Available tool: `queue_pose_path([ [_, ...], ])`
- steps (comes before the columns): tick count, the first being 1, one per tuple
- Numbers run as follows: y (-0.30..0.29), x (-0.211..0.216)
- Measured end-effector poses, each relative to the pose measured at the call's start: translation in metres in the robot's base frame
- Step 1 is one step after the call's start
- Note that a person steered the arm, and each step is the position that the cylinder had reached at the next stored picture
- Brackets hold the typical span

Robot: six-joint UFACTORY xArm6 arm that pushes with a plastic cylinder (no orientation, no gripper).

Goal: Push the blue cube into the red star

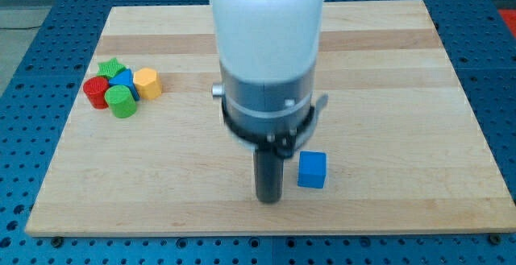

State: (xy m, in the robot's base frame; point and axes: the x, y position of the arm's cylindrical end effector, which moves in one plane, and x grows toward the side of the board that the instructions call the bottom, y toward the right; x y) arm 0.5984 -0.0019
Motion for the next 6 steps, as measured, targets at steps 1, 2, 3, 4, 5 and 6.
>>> queue_pose_path([
  [1, 0.037, 0.006],
  [2, 0.054, -0.022],
  [3, 0.060, -0.055],
  [4, 0.072, -0.080],
  [5, 0.077, -0.105],
  [6, 0.077, -0.131],
])
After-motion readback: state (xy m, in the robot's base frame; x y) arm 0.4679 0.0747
